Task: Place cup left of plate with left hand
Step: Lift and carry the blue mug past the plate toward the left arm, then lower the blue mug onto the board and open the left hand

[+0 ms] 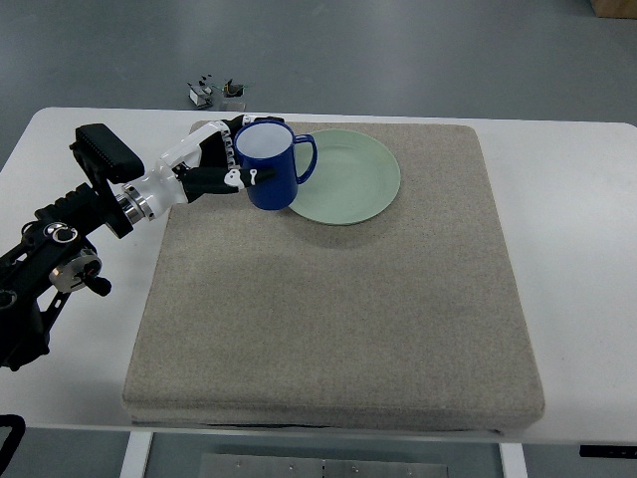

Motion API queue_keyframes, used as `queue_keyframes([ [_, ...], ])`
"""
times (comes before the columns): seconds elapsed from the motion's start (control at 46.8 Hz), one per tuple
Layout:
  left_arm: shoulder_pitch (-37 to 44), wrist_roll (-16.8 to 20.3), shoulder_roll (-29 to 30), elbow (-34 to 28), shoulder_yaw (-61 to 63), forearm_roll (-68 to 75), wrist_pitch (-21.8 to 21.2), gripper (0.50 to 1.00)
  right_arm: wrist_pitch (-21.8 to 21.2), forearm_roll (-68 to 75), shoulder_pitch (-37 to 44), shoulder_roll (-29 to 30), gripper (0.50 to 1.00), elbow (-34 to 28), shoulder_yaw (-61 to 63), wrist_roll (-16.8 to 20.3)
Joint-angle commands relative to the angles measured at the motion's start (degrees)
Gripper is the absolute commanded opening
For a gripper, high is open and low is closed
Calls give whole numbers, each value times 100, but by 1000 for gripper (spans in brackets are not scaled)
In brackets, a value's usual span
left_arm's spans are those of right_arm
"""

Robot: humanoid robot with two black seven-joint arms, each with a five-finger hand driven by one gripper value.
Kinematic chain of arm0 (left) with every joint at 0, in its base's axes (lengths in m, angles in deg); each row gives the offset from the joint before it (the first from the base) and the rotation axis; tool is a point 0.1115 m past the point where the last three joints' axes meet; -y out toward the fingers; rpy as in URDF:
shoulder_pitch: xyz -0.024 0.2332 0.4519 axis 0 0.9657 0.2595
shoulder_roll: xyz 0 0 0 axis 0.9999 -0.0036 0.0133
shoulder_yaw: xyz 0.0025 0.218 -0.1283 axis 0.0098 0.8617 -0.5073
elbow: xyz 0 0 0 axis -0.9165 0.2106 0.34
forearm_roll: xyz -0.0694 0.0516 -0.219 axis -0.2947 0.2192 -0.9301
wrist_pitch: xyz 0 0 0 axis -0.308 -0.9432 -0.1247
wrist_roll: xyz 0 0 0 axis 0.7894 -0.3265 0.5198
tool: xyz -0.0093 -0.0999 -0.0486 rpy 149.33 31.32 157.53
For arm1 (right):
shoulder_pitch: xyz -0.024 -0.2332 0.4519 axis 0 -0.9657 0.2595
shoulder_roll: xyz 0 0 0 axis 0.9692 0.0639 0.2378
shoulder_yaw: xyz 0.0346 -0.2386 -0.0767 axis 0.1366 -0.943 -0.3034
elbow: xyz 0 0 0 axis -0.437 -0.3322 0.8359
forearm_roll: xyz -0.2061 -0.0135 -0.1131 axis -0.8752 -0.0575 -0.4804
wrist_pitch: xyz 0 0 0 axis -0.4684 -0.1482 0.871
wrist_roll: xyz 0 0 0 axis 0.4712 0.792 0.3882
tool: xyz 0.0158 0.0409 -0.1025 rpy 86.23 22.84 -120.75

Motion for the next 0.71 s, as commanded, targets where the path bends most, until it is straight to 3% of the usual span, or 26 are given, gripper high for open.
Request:
queue_keyframes([
  [0.0,-7,0,52,-128,-3,-65,-269,500,0,9,1,0,934,0,0,0],
  [0.171,-7,9,60,-479,-3,-74,-630,500,0,0,1,0,934,0,0,0],
  [0.684,-7,149,-194,-1051,111,5,-955,500,0,0,1,0,934,0,0,0],
])
